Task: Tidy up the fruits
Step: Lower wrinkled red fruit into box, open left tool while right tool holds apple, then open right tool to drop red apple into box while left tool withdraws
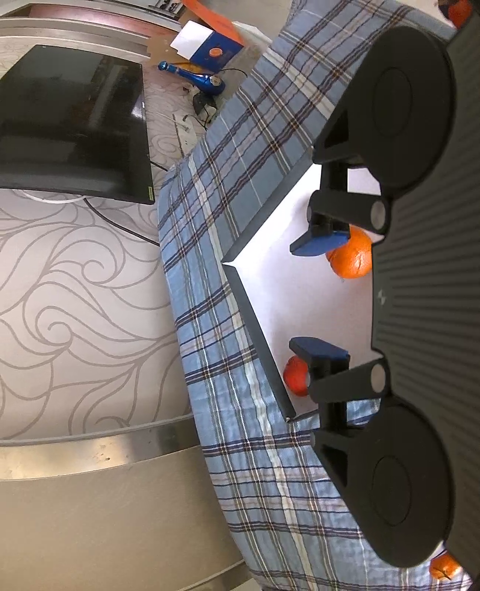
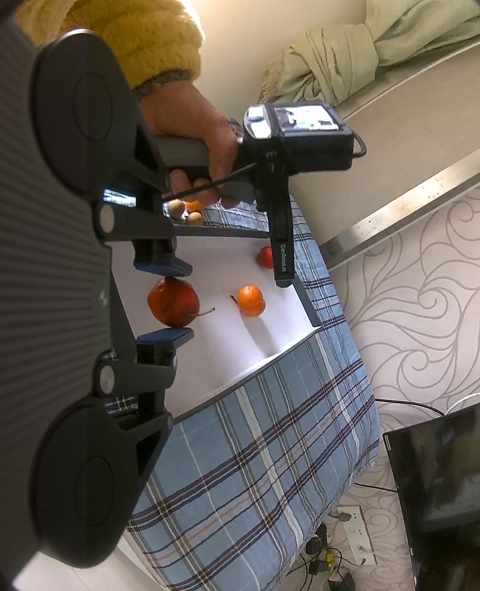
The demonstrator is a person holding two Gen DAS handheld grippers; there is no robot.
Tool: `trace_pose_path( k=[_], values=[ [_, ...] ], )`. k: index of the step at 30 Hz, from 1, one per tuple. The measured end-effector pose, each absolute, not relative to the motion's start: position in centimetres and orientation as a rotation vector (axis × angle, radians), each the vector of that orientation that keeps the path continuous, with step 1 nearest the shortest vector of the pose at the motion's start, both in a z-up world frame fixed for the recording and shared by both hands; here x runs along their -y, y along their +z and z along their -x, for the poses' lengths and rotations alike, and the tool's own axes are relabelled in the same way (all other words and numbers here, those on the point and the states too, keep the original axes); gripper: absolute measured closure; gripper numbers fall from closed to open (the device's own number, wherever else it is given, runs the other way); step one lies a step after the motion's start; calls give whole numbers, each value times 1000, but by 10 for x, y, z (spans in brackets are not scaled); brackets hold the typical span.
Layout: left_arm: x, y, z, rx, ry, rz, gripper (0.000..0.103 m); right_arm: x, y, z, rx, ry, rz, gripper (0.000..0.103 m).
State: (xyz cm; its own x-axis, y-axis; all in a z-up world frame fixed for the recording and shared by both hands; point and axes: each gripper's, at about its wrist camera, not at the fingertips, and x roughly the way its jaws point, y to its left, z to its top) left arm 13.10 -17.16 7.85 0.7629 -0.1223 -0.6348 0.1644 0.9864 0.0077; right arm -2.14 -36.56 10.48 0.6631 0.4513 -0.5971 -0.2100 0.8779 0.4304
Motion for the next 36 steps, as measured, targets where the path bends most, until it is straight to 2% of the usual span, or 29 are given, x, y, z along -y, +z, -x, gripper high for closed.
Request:
trace_pose_path(
  k=[16, 18, 20, 36],
  values=[
    [168, 108, -72, -681, -160, -64, 48, 356, 98, 5, -758, 446, -292, 70],
    [167, 111, -64, -677, -163, -62, 45, 356, 97, 2, -757, 448, -283, 70],
    [167, 111, -57, -678, -157, -53, 42, 357, 96, 0, -758, 449, -277, 70],
    [164, 108, -23, -699, -153, -43, 42, 346, 74, -34, -760, 434, -124, 70]
  ],
)
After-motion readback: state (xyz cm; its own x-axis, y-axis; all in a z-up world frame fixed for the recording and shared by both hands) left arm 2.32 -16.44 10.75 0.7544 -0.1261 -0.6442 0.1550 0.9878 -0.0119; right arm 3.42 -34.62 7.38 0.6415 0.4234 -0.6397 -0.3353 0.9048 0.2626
